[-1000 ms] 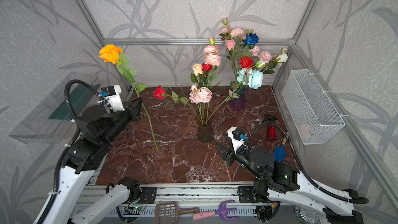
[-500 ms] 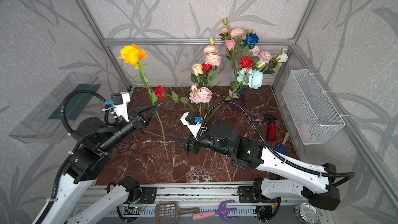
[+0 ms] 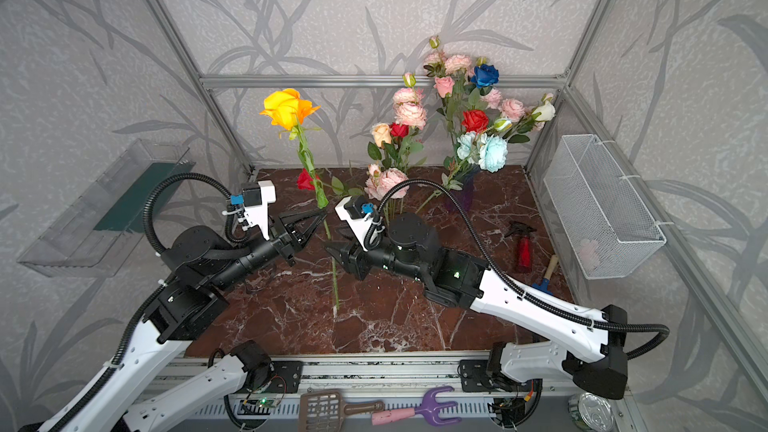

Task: Arrange the flowers into the vase
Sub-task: 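Grasp the orange rose stem with the right gripper above the left gripper, then lower the orange rose into the dark-pink vase while the left gripper opens and withdraws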

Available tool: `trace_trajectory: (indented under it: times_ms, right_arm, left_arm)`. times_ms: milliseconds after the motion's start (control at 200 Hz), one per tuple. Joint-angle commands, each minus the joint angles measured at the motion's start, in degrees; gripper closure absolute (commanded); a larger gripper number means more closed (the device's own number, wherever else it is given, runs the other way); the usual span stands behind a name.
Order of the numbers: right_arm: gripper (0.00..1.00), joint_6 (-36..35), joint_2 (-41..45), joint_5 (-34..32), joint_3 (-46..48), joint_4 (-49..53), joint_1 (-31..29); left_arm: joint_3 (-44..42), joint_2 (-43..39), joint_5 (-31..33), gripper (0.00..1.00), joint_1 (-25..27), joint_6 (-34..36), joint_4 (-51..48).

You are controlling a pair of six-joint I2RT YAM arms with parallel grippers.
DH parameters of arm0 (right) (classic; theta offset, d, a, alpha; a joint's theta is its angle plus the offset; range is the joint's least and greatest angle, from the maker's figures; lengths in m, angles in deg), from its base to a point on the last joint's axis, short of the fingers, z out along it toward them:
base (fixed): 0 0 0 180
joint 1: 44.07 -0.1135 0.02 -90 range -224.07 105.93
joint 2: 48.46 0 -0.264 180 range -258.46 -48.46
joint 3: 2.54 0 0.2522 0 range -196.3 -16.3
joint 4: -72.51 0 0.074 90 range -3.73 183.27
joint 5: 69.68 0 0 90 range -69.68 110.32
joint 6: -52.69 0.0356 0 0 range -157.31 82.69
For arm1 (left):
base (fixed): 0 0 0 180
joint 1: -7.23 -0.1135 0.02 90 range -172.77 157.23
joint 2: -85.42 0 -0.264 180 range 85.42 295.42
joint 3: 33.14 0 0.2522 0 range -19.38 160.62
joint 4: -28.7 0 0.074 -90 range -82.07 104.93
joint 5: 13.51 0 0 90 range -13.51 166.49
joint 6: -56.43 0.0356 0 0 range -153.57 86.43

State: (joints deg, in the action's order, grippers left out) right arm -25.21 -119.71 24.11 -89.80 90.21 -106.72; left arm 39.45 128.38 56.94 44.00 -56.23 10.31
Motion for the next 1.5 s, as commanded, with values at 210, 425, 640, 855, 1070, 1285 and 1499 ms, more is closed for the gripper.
trace_trajectory:
  times_ms: [210,425,640,855,1070,1285,1499]
  right_arm:
    - [0.74,2.9,-5.1,6.4,-4.0,-2.1,2.4]
    - [1.0,3.5,-3.5,4.4,-1.7,-5.1,2.4]
    - [1.0,1.1,1.6,-2.4,3.1,-7.3,2.4]
    - [1.0,-3.9,8.0,-10.3,5.1,-3.9,2.4]
    - [1.0,-8.7,13.4,-19.7,7.8,-3.9,2.4]
    - [1.0,-15.6,13.4,-27.1,7.4,-6.9,2.6]
    - [1.0,-18.1,9.6,-28.8,5.2,-10.8,5.9]
  left_arm:
    - [-2.0,-1.1,-0.5,1.0,0.4,0.7,3.8]
    - [-2.5,-1.5,0.0,0.88,0.4,1.5,3.9]
    - [-4.2,-7.7,8.8,0.33,0.5,7.2,1.9]
    - [-16.6,-17.6,34.0,0.28,0.4,8.9,11.1]
    - [-22.8,-19.4,64.1,0.26,0.2,10.0,12.4]
    - [-22.4,-15.3,59.9,0.24,0.0,10.3,10.3]
    - [-21.6,-13.8,57.9,0.24,-0.6,8.7,7.3]
